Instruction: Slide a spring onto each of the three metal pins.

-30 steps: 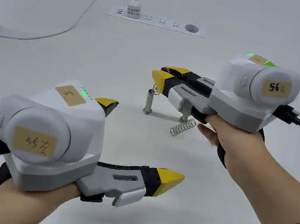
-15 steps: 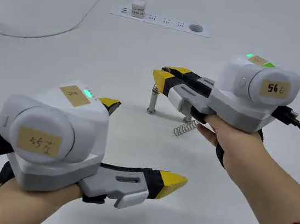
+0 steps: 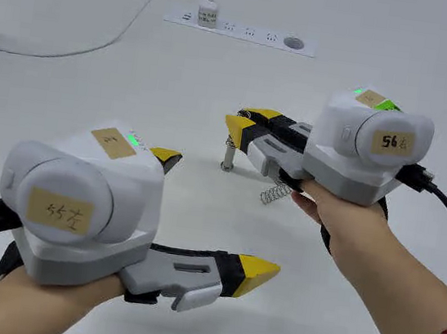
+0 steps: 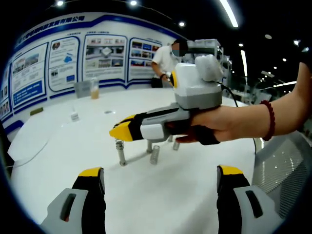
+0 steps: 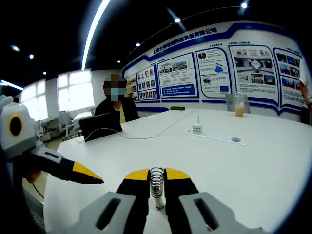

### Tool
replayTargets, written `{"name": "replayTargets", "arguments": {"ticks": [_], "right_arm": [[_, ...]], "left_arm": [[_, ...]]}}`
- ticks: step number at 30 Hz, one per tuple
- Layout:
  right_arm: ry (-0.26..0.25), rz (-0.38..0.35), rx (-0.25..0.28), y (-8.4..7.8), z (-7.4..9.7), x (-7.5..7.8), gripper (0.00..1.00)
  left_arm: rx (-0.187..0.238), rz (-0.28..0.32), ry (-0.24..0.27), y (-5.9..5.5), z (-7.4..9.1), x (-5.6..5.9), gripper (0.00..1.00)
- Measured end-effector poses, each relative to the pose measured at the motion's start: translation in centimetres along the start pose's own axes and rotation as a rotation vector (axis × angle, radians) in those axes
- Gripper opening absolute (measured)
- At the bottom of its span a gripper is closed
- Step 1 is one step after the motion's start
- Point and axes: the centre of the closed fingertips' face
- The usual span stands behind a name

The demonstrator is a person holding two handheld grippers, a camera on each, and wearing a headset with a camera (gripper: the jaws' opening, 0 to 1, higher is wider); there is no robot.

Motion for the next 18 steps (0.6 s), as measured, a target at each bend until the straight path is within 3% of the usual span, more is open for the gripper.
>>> {"name": "replayTargets", "arguments": {"ticks": [18], "right_arm": [[0.005, 0.004, -0.073, -2.4, -0.7, -0.3, 0.12]], "left_arm": [[-0.005, -0.001, 0.001, 0.0, 0.1, 0.1, 0.95]]}}
Point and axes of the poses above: the centre of the closed fingertips' face, and the gripper's own axes: z roughly backward along the fingers, x roughly to its right, y roughly out of its top, and after that the axes turned 11 degrees about z, right-handed
